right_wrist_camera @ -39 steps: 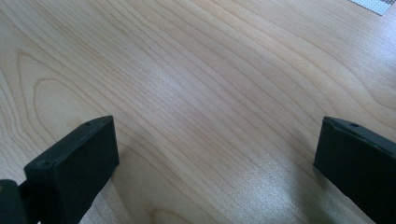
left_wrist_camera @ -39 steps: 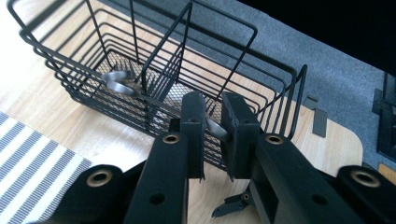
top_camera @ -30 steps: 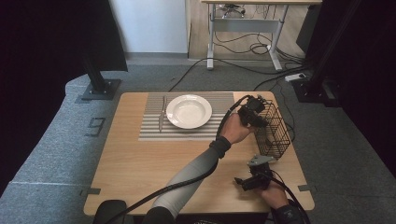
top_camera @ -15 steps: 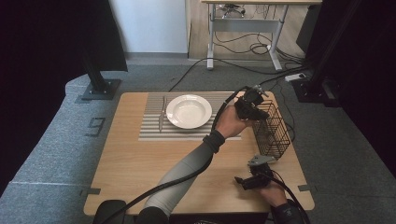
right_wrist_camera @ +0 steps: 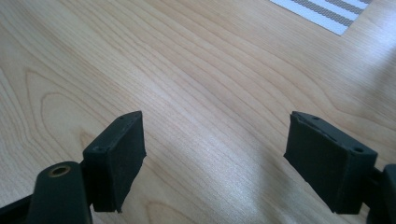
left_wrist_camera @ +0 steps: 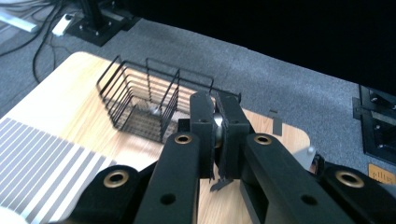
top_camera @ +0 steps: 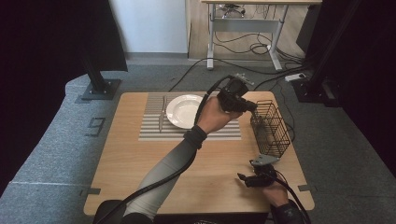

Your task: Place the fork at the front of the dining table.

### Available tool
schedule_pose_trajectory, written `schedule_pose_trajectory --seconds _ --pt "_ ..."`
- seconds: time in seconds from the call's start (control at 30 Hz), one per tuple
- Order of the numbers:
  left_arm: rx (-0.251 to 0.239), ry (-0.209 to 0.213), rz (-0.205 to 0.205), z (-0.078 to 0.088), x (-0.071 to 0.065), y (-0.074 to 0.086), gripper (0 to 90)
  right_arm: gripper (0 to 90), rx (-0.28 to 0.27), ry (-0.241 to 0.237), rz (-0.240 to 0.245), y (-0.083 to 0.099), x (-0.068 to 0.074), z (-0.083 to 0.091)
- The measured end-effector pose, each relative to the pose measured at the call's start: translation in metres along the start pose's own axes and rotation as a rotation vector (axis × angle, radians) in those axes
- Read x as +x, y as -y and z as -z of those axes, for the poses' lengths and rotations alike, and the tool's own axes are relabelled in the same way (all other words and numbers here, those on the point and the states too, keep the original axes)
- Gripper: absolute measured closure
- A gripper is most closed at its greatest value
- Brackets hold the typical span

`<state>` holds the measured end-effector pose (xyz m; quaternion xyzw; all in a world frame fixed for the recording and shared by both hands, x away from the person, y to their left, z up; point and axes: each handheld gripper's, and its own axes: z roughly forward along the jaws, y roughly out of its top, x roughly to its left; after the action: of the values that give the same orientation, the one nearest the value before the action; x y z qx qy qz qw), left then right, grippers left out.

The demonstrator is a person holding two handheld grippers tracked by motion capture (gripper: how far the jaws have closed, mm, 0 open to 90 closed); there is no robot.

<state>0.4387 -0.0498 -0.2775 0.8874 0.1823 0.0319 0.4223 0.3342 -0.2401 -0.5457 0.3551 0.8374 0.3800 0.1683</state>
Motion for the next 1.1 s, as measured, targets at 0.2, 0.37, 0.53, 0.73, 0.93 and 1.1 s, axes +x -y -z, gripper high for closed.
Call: schedule_pose_trajectory --seconds 0.2,0.37,0.53,0.73,0.93,1.1 --pt "0.045 -0.024 0.017 0.011 0.01 0.019 86.6 20.6 -0.025 0.012 -0.037 -0.003 -0.001 0.006" --pt "0.073 -0.042 0.03 0.012 0.018 0.04 86.6 22.0 -0.069 0.024 -0.046 -0.011 0.001 0.013" --pt "0.092 -0.038 0.056 0.009 0.023 0.061 86.6 25.6 -0.12 0.026 -0.064 -0.022 0.002 0.017" --pt "0.119 -0.023 0.085 -0.001 0.028 0.08 86.6 26.5 -0.138 0.027 -0.052 -0.04 -0.001 0.018" --pt "0.159 -0.018 0.089 -0.012 0.031 0.09 86.6 23.5 -0.174 0.009 -0.013 -0.057 0.004 0.01" --pt "0.174 -0.002 0.087 -0.017 0.028 0.092 86.6 35.6 -0.166 0.011 0.0 -0.07 0.01 -0.001"
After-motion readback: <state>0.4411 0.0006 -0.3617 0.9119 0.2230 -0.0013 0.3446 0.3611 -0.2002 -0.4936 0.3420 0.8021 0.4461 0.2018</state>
